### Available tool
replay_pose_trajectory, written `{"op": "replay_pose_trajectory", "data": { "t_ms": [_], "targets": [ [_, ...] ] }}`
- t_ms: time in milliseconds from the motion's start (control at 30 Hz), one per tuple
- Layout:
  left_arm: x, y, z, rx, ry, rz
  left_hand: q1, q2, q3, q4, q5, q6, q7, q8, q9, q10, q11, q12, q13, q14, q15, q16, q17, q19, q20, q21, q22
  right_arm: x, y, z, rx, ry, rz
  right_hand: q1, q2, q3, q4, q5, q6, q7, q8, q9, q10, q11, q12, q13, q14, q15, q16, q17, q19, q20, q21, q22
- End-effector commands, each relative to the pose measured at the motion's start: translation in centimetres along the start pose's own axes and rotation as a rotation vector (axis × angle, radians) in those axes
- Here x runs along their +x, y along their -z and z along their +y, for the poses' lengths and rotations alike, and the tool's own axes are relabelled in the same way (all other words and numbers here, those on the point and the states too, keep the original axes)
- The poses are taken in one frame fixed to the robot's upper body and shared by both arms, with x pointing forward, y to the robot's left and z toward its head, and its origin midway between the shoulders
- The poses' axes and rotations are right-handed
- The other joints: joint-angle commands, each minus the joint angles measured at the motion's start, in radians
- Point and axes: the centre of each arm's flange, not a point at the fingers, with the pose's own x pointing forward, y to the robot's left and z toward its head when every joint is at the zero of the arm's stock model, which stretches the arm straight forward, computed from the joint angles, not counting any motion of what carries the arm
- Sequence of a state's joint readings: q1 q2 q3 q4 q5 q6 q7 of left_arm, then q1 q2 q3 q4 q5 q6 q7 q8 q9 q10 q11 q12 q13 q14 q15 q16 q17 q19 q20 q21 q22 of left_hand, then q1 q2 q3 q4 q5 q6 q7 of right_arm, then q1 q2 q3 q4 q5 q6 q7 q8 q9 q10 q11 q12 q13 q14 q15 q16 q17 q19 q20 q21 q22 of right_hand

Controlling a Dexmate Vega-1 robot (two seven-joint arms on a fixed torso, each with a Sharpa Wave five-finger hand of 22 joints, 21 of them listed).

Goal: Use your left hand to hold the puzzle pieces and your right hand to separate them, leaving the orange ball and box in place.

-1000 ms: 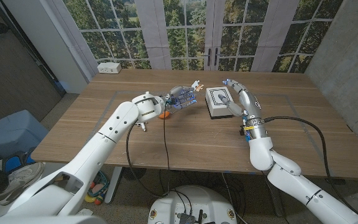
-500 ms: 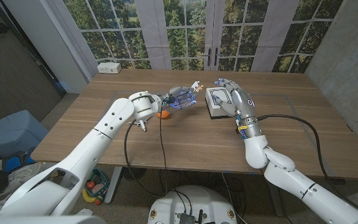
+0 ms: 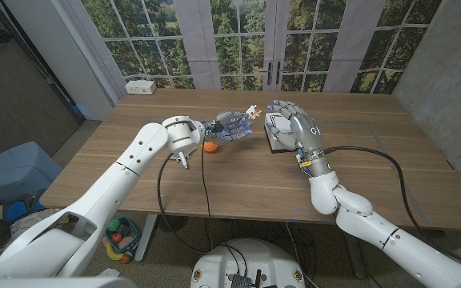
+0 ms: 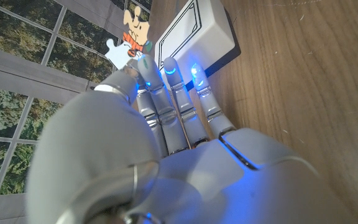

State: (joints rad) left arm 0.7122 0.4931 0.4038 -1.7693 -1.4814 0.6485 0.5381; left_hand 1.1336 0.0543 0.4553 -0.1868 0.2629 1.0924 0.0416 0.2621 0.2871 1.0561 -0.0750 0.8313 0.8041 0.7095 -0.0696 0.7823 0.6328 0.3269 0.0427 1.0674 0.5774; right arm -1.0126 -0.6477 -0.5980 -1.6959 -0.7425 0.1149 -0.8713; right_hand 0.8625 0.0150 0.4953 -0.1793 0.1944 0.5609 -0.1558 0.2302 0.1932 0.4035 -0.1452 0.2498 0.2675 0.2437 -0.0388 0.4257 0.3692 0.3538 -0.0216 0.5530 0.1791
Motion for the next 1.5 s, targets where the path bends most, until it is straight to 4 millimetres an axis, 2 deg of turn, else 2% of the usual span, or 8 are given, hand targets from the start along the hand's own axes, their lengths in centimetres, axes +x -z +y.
{"op": "replay_pose_trajectory", "data": {
  "t_ms": [33,300,1033,1500],
  "targets": [
    [-0.4,0.0,0.0,0.017,-0.001,0.045,0.017,-0.001,-0.002,0.000,0.009,0.093,0.075,0.007,0.081,0.013,-0.004,0.008,0.004,0.014,-0.106,0.008,0.003,-0.005,0.001,0.011,0.005,0.5,-0.7,0.9,-0.031,0.025,-0.074,0.018,0.002,-0.007,0.001,-0.006,0.014,-0.004,0.010,0.002,0.010,-0.010,0.007,0.003,0.011,-0.169,0.005,0.005,0.008,-0.007,0.004,0.006],
    [-0.6,0.0,-0.2,0.033,0.007,0.070,0.026,-0.008,-0.004,0.001,0.025,0.103,0.074,0.006,0.094,0.019,-0.001,0.017,0.006,0.024,-0.106,0.004,0.002,-0.008,0.002,0.032,0.007,0.8,-0.8,1.4,-0.028,0.037,-0.099,0.032,0.004,-0.013,0.003,-0.008,0.036,-0.012,0.016,0.002,0.018,-0.024,0.010,0.005,0.013,-0.173,0.010,0.011,0.012,-0.013,0.005,0.006],
    [-1.3,-0.4,-0.2,0.023,0.049,0.106,0.033,-0.021,-0.013,0.008,0.075,0.125,0.076,0.005,0.132,0.030,0.002,0.037,0.014,0.043,-0.102,-0.006,0.007,-0.021,0.003,0.086,0.012,1.4,-0.1,3.0,-0.047,0.056,-0.139,0.091,0.010,-0.023,-0.003,-0.008,0.082,-0.030,0.025,0.003,0.041,-0.043,0.017,0.009,0.029,-0.181,0.028,0.026,0.031,-0.027,0.012,0.007],
    [-1.7,-0.4,-0.3,0.010,0.083,0.137,0.036,-0.026,-0.018,0.009,0.103,0.131,0.075,0.002,0.152,0.035,0.003,0.043,0.012,0.052,-0.100,-0.011,0.012,-0.017,0.002,0.119,0.012,1.2,0.5,3.6,-0.067,0.087,-0.145,0.184,0.021,-0.028,-0.006,-0.002,0.119,-0.062,0.028,0.003,0.063,-0.060,0.021,0.016,0.035,-0.186,0.042,0.042,0.039,-0.045,0.019,0.008]
  ]
}}
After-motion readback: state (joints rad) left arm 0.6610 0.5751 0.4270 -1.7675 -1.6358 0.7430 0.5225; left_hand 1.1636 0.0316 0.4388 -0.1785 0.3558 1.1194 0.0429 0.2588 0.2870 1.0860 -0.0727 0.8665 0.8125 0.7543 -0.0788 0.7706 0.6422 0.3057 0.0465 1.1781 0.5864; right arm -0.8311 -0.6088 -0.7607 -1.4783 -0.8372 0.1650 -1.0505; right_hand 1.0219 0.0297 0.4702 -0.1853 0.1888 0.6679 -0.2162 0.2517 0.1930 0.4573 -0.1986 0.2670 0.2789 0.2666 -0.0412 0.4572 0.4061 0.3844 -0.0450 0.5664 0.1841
